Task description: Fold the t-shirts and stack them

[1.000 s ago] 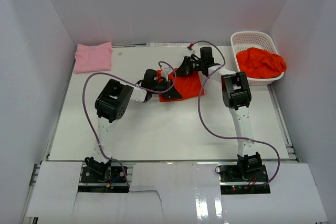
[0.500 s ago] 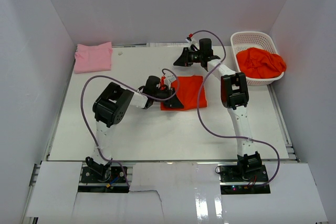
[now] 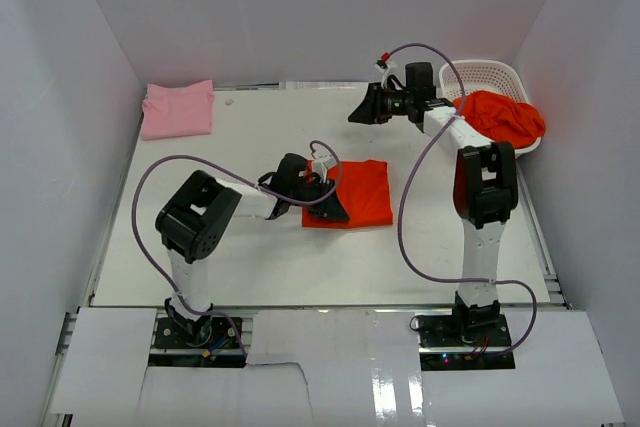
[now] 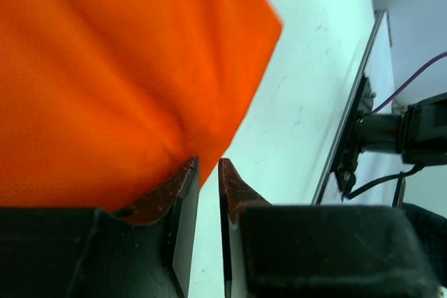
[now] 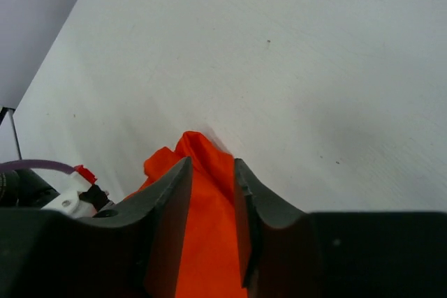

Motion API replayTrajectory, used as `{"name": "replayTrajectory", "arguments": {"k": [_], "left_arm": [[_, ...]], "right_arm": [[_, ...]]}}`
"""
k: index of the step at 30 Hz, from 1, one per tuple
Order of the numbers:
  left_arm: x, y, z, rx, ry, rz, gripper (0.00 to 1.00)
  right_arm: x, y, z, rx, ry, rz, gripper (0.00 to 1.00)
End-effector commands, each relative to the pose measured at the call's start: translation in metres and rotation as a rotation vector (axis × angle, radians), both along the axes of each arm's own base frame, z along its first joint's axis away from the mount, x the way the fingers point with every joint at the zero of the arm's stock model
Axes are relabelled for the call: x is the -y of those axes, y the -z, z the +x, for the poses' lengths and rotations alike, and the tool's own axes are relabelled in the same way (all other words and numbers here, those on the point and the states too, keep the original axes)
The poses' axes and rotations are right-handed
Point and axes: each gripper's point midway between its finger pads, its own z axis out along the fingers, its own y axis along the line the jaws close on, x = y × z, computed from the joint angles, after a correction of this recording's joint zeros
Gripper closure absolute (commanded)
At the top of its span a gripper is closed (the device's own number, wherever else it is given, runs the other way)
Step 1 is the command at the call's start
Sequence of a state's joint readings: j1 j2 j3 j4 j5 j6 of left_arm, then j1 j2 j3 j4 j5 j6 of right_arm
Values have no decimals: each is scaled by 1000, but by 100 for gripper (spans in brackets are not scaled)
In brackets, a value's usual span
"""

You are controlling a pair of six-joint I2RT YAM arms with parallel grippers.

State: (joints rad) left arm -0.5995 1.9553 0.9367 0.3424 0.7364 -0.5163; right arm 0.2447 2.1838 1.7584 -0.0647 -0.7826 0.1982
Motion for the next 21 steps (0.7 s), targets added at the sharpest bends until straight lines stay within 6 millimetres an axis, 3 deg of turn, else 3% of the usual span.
{"name": "replayTrajectory", "arguments": {"k": [1,2,3,5,6,8,11,13,16,19,21], "left_arm": [[6,-71,23,131,-56,-45,71],[10,-104,33,189,-64,-78,69],[12,-118,37,210,-71,-82,67],[8,-135,47,236,-114,-46,63],[7,-155,53,254,-139,-38,61],[-6,-160,72,276,-235,31,54],[-32,-143,95,232,-309,105,50],[-52,-115,107,162,-345,158,44],[-65,-90,114,155,-367,223,29],[-69,-76,120,177,-354,274,28],[-69,-69,122,182,-332,294,28]], "right_arm": [[15,-23,-18,56,1,-42,62],[17,-19,-26,40,-3,-50,59],[19,-19,-30,28,1,-57,59],[22,-25,-44,11,0,-62,59],[24,-19,-52,-18,-1,-67,59],[27,-18,-68,-85,6,-78,59],[32,0,-96,-228,5,-88,45],[34,10,-117,-293,-2,-84,38],[40,18,-133,-301,22,-87,32],[36,12,-145,-313,-9,-58,32],[36,13,-149,-321,-13,-53,47]]}}
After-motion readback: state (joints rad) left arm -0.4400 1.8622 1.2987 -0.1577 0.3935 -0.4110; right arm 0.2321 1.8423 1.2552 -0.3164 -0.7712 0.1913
